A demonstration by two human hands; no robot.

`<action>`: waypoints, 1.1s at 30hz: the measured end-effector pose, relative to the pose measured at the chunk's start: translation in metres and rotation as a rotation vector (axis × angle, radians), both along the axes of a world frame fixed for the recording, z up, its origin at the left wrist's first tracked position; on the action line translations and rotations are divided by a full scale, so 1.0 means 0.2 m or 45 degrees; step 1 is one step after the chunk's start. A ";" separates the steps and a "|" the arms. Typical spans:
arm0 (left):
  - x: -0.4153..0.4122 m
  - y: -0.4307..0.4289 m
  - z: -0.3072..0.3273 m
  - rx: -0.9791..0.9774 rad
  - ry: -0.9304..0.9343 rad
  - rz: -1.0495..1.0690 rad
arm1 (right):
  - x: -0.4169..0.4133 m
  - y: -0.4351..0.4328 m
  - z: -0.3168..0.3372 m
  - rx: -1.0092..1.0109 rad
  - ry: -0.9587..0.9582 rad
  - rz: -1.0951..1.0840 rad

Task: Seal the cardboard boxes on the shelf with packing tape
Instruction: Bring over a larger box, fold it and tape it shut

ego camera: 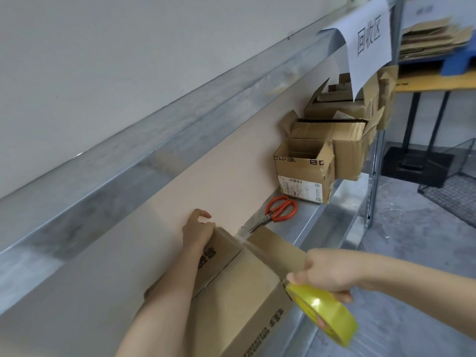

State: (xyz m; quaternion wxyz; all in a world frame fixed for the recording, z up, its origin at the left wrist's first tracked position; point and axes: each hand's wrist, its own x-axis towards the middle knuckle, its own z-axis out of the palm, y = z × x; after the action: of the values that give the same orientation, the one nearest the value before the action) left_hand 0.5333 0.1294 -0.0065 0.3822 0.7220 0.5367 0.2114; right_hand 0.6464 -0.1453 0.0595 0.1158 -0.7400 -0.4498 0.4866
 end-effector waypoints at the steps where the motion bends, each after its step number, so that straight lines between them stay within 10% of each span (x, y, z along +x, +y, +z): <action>1: 0.00 0.00 0.00 -0.004 0.008 0.002 | -0.01 0.00 -0.02 -0.017 -0.001 0.005; 15: -0.01 0.02 -0.05 0.019 0.183 -0.096 | -0.02 0.01 -0.20 -0.134 -0.045 -0.029; 22: -0.02 -0.02 -0.04 0.378 -0.271 -0.063 | 0.00 0.02 -0.15 -0.096 0.071 0.021; 27: -0.02 -0.02 -0.06 0.325 -0.033 -0.385 | 0.00 0.02 -0.14 -0.115 0.040 0.065; 33: 0.03 0.05 -0.12 0.823 0.336 -0.548 | 0.00 0.02 -0.15 -0.029 0.116 0.028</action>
State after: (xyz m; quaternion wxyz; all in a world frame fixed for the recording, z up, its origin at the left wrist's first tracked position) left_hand 0.5385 0.1394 -0.0311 0.0989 0.9215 0.3239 0.1900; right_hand 0.6466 -0.1412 0.0303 0.1225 -0.7134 -0.4466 0.5259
